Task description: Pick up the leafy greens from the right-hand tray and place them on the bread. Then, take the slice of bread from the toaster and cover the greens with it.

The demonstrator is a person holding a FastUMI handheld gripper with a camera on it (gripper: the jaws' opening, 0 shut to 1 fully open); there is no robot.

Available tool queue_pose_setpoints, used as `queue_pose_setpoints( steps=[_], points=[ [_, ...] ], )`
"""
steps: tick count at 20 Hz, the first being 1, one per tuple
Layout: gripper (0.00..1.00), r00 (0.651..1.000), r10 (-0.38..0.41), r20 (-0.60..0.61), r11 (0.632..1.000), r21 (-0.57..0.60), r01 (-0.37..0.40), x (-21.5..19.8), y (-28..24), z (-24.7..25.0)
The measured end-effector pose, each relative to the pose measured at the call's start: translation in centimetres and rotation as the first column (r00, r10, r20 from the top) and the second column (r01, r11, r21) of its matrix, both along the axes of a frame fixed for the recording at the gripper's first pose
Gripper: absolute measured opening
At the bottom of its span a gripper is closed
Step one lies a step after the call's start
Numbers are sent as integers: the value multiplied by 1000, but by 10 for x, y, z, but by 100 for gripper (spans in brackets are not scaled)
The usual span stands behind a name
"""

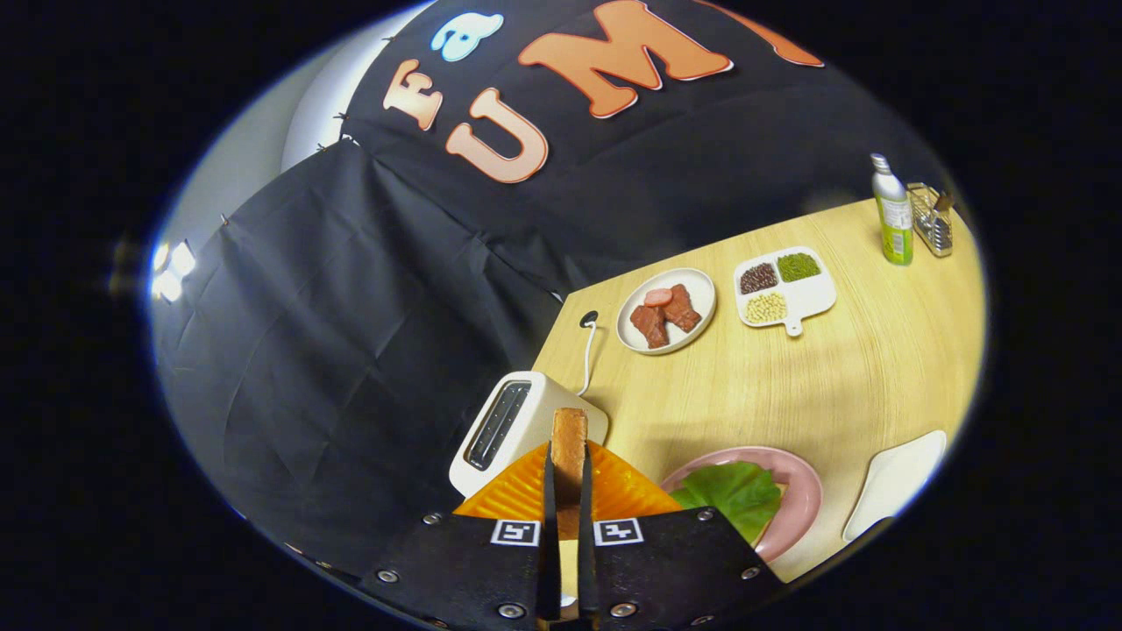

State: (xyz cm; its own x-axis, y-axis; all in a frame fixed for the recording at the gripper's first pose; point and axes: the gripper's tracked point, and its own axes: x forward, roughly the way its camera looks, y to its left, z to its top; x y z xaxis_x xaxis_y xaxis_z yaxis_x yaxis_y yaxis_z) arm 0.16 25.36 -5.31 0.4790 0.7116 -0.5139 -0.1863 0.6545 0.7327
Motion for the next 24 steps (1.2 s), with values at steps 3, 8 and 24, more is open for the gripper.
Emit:
queue_pose_setpoints(
  steps=[3, 8, 24],
  points=[
    [8, 999, -37, -35, 998, 44, 39, -13, -15, -21],
    [8, 993, -88, -80, 992, 79, 94, -24, -37, -54],
    [8, 970, -168, -173, 970, 146, 194, -55, -65, -131]
  ],
)
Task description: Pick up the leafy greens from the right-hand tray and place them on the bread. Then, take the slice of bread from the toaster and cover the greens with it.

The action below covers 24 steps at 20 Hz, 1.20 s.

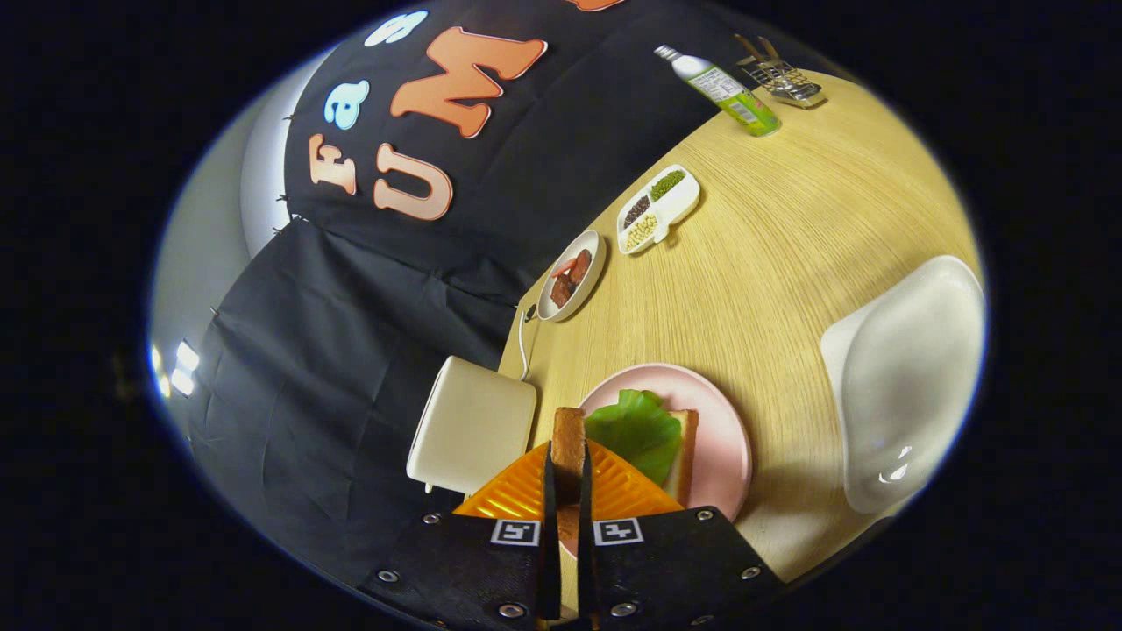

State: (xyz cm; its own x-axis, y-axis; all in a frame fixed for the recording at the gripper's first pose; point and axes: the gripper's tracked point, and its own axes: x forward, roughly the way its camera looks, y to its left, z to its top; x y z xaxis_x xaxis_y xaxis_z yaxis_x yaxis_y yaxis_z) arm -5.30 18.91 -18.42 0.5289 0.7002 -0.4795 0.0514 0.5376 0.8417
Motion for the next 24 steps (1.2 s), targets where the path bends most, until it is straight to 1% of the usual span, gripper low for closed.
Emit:
queue_pose_setpoints(
  steps=[2, 4, 8, 11, 13, 14, 15, 16, 18, 19, 20, 24],
  points=[
    [8, 1000, 3, -18, 998, -63, -4, -4, -5, -16],
    [8, 1000, -3, -1, 992, -128, 3, -4, -8, -24],
    [8, 1000, 5, 24, 988, -152, -1, -3, -7, -25],
    [12, 1000, -5, 20, 987, -158, 8, -4, -9, -28],
    [16, 1000, -17, 23, 983, -180, 21, -2, -12, -30],
    [22, 1000, -22, 19, 980, -198, 25, -4, -14, -33],
    [24, 1000, -22, 18, 978, -206, 25, -3, -15, -35],
    [30, 999, -24, 23, 980, -199, 28, -3, -15, -34],
    [33, 999, -34, 40, 984, -172, 40, -1, -15, -26],
    [34, 997, -47, 63, 985, -164, 57, 2, -17, -19],
    [38, 994, -61, 94, 983, -169, 76, 7, -22, -13],
    [52, 969, -94, 230, 957, -248, 152, 24, -45, 10]
  ],
)
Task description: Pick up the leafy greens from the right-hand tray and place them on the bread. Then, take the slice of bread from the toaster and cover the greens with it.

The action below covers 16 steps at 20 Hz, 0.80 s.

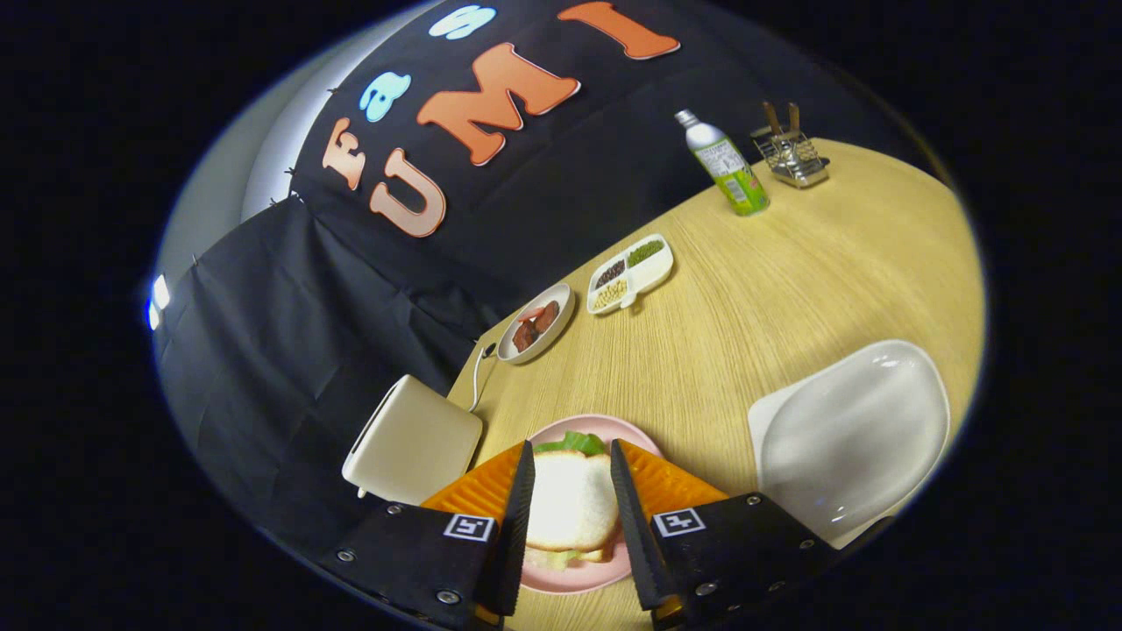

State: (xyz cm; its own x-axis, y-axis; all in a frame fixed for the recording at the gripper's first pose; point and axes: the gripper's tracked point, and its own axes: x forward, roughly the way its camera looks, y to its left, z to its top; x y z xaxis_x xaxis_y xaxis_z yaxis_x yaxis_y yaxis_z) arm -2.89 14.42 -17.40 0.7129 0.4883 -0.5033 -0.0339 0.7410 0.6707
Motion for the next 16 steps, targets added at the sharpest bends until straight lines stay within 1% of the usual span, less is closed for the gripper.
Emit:
queue_pose_setpoints(
  steps=[3, 6, 8, 10, 12, 14, 16],
  points=[
    [57, 996, -5, 93, 998, -66, 11, 10, -7, 22],
    [72, 978, -9, 207, 992, -119, 34, 21, -7, 46],
    [80, 962, -19, 273, 985, -159, 64, 26, -11, 61],
    [85, 951, -30, 308, 974, -205, 97, 32, -15, 66],
    [87, 940, -42, 339, 965, -229, 126, 35, -19, 75],
    [88, 923, -52, 383, 955, -252, 158, 38, -24, 83],
    [88, 900, -52, 433, 933, -301, 198, 44, -30, 91]
  ],
)
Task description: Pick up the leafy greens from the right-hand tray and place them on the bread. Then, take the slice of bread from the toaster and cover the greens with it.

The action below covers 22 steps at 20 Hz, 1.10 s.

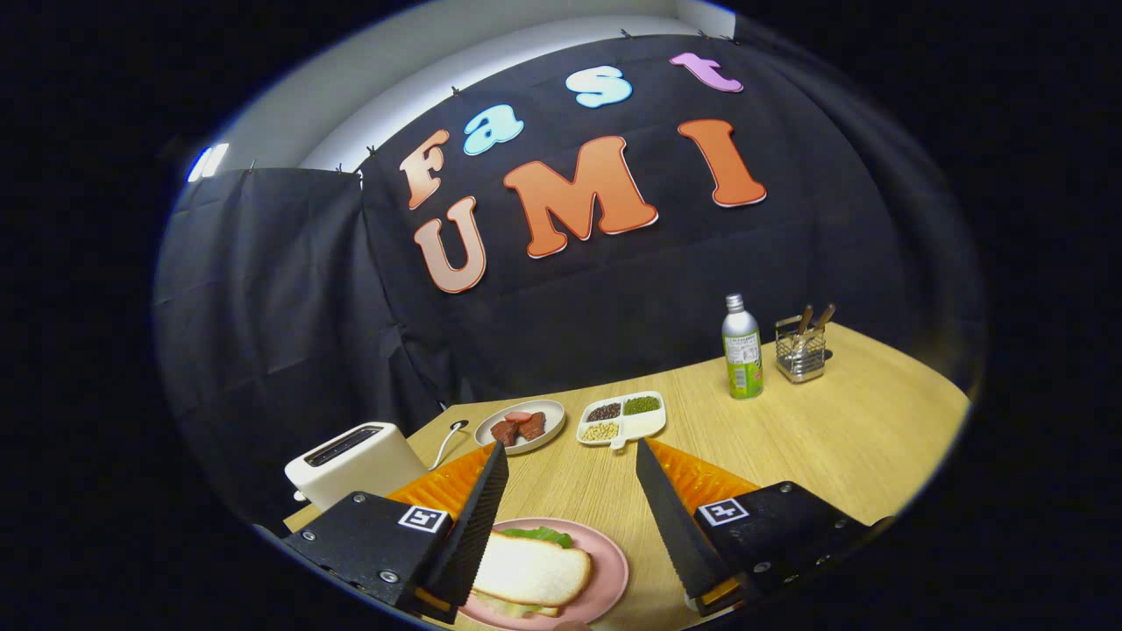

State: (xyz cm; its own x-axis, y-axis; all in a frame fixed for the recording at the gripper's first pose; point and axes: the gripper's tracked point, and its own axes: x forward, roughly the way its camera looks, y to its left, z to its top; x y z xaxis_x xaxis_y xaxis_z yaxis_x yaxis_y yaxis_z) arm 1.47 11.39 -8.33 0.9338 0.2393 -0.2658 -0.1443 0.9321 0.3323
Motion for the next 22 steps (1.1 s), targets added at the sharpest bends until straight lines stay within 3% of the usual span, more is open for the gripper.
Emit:
queue_pose_setpoints(
  steps=[9, 14, 22],
  points=[
    [94, 990, -68, 122, 978, -189, 91, 8, -9, 15],
    [94, 976, -76, 204, 946, -295, 135, 8, -9, 22],
    [95, 956, -88, 279, 934, -310, 177, 5, -6, 29]
  ],
)
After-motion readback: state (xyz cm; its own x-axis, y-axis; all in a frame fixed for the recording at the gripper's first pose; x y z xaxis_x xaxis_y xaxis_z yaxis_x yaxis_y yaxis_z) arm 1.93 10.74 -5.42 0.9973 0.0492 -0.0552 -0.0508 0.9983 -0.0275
